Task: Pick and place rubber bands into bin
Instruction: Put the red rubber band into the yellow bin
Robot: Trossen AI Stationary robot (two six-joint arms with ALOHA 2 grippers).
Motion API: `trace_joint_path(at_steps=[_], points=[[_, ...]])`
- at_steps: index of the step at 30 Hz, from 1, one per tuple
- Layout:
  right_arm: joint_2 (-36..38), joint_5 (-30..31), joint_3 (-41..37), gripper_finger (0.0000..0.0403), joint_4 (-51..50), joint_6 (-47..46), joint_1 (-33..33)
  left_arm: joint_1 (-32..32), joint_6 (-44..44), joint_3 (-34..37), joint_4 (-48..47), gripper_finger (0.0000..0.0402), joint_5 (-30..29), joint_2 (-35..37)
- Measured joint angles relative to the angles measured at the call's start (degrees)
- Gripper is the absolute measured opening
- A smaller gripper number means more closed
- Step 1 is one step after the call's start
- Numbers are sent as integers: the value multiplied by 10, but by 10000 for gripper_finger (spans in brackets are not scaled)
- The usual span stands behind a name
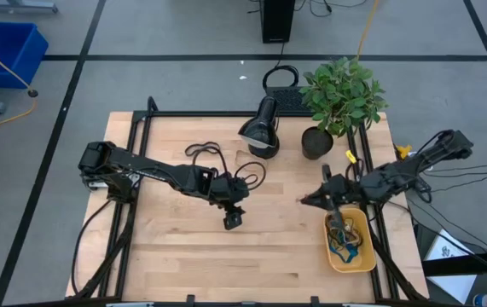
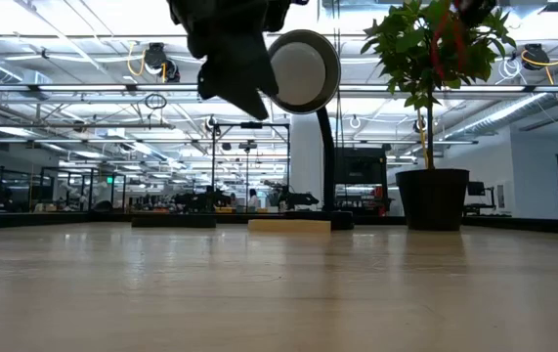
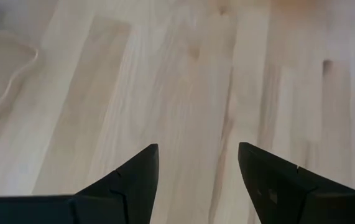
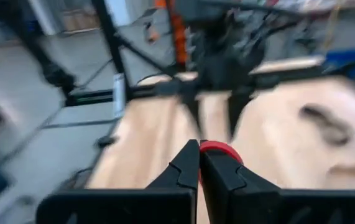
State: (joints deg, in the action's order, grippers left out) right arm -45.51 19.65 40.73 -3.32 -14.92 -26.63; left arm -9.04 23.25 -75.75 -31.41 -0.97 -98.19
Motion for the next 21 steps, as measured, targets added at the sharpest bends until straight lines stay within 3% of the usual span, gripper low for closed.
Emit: trace_joint_path(at_steps=[4,9,13,18,21], points=[[35,-35,21,0,-109,-98,-27,0,4,0,-10,228,-5,0],[31,-41,111,0,-332,-216,-79,4,-16,0,-10,228,-6,0],[15,-99,170,0,-466,-331,-112,14,-18,0,-10,228,-6,0],[2,-180,179,0,-514,-470,-156,31,-17,0,-10,228,-6,0],[-13,-199,175,0,-514,-522,-187,40,-17,0,-9,228,-6,0]])
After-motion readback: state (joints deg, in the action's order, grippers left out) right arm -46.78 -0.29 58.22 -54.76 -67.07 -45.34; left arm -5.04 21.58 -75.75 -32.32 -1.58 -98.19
